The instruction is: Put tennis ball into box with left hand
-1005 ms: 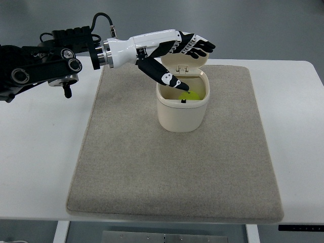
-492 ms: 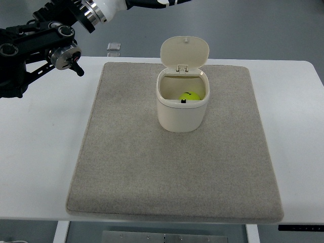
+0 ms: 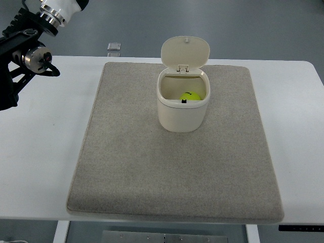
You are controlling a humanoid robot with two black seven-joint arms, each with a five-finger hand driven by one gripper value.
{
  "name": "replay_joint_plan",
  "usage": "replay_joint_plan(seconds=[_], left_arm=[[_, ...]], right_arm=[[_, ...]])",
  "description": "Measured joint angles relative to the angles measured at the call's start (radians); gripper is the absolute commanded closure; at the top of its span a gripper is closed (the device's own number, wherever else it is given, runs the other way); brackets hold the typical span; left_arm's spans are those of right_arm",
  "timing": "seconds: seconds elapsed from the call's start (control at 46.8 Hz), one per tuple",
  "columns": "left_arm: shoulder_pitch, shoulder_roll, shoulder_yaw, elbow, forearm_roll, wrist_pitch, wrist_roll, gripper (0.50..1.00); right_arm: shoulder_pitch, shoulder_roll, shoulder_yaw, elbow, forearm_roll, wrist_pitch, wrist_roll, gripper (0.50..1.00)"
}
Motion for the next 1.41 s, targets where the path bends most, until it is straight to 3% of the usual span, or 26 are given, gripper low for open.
replay_joint_plan(seconds=[0.256, 0.406, 0.684, 0.962, 1.176, 1.411], left_arm=[[0.111, -0.090, -0.076, 0.217, 0.000, -0.141, 0.001, 0.632], [0.146, -0.103, -0.100, 0.285, 0.000, -0.191, 0.001, 0.632], [0.177, -0.148, -0.136, 0.302, -0.028, -0.197, 0.001, 0.632], [0.191, -0.197, -0.141, 0.330, -0.223, -0.212, 0.001, 0.632], [0.216, -0.259, -0.142, 0.407, -0.229, -0.212, 0.001, 0.628], [0.227, -0.266, -0.146, 0.412, -0.230, -0.212, 0.001, 0.628]], right_arm=[[0.000, 0.000, 0.000, 0.000, 0.000, 0.000, 0.000, 0.599], [0.000, 0.000, 0.000, 0.000, 0.000, 0.000, 0.000, 0.599], [0.000, 0.000, 0.000, 0.000, 0.000, 0.000, 0.000, 0.599], [0.000, 0.000, 0.000, 0.000, 0.000, 0.000, 0.000, 0.599], [0.000, 0.000, 0.000, 0.000, 0.000, 0.000, 0.000, 0.599], [0.000, 0.000, 0.000, 0.000, 0.000, 0.000, 0.000, 0.599]])
